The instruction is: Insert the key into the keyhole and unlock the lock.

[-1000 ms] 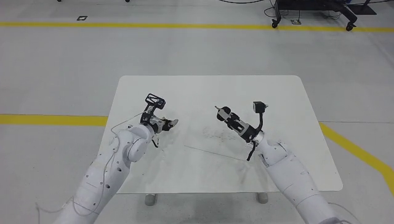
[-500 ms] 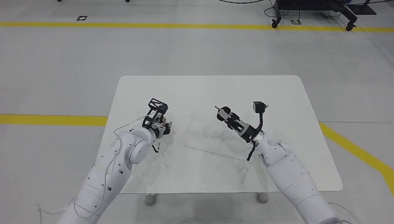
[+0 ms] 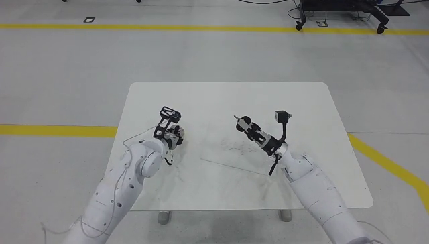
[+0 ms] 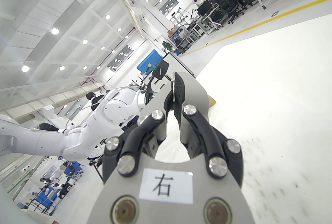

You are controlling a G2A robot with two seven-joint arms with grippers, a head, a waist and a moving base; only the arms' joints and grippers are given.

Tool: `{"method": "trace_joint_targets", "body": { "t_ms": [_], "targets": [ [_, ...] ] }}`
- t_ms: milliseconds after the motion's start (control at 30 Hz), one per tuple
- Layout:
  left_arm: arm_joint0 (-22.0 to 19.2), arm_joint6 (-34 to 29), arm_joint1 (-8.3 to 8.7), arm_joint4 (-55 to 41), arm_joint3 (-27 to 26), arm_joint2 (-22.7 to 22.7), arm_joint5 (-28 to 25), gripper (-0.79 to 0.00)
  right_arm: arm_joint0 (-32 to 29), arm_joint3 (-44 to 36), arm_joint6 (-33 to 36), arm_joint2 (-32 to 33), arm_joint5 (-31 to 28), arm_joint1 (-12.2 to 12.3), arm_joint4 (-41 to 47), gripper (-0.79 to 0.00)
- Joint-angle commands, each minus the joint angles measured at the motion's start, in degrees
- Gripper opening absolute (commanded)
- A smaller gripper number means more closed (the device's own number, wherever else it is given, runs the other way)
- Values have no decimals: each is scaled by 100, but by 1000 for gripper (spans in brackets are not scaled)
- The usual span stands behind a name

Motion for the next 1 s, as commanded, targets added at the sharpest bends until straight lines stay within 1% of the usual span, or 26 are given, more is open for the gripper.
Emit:
{"method": "trace_joint_targets", "body": {
  "t_ms": [0,233,533,600,700,833,967],
  "targets": [
    [-22,-29,-11,22,41,4,14,-785,0,0,0,0,0,0,0,-785],
    [-79,-162,-37,145,146,8,54,-785,0,0,0,0,0,0,0,-785],
    [-45,-12,-65,29,118,-114,86,-785,0,0,0,0,0,0,0,-785],
    [-30,20,-75,-177,91,-175,54,-785,0,0,0,0,0,0,0,-785],
    [21,129,-95,-995,10,-417,-45,-785,0,0,0,0,0,0,0,-785],
    [119,65,-113,-2864,-42,-917,-499,-785,0,0,0,0,0,0,0,-785],
    [202,-295,-111,-4689,39,-1345,-1050,-785,0,0,0,0,0,0,0,-785]
  ]
}}
